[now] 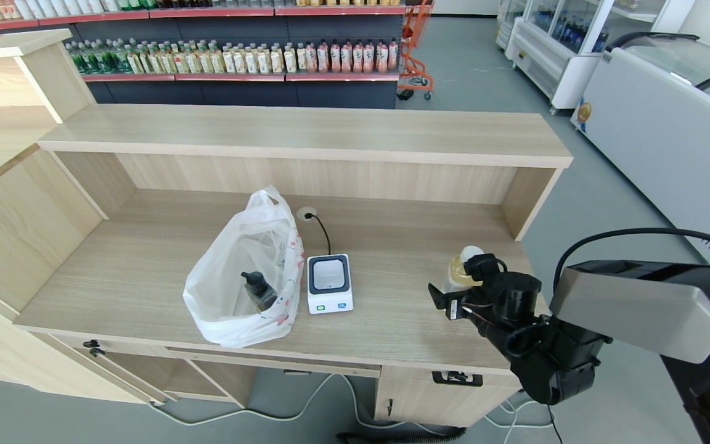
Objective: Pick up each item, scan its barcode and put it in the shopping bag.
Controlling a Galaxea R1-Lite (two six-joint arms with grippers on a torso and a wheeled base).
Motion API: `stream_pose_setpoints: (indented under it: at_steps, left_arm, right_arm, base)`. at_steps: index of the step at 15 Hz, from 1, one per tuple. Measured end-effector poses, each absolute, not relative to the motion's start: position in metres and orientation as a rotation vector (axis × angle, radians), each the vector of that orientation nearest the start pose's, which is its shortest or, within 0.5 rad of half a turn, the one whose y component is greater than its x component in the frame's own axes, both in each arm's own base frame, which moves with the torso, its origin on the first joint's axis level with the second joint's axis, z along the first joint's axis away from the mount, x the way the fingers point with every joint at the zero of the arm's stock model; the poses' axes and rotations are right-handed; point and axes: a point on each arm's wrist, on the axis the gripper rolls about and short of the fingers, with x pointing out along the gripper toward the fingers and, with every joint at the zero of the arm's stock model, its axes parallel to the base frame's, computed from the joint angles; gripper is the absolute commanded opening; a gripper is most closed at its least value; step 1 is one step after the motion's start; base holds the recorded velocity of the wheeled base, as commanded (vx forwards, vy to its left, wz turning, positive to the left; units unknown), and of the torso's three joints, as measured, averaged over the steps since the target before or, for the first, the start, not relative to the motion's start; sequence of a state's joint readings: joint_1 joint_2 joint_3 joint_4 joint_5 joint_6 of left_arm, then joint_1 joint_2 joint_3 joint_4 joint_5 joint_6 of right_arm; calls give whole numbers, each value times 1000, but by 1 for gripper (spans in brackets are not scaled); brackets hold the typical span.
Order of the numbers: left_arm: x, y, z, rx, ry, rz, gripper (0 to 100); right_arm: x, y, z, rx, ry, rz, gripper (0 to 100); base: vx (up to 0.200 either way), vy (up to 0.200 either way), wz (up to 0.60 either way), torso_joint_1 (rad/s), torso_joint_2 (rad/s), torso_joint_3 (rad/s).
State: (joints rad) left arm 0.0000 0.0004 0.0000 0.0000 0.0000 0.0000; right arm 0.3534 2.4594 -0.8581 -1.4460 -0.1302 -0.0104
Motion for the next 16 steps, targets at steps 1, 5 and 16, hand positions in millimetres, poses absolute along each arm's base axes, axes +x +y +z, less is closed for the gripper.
stream_pose_setpoints:
  at_steps: [1, 5, 16]
  left_arm:
    - [-23, 0, 75, 0, 0, 0, 100]
    - [-23, 0, 75, 0, 0, 0, 100]
    - [-23, 0, 75, 0, 0, 0, 100]
  right_arm:
    - [382, 137, -4, -47, 146, 223, 100]
    - [390, 135, -6, -45, 131, 211, 0]
    - [387, 131, 4, -63, 130, 224, 0]
  base:
    - [0, 0, 0, 0, 0, 0]
    - [0, 0, 0, 0, 0, 0]
    - [0, 0, 0, 0, 0, 0]
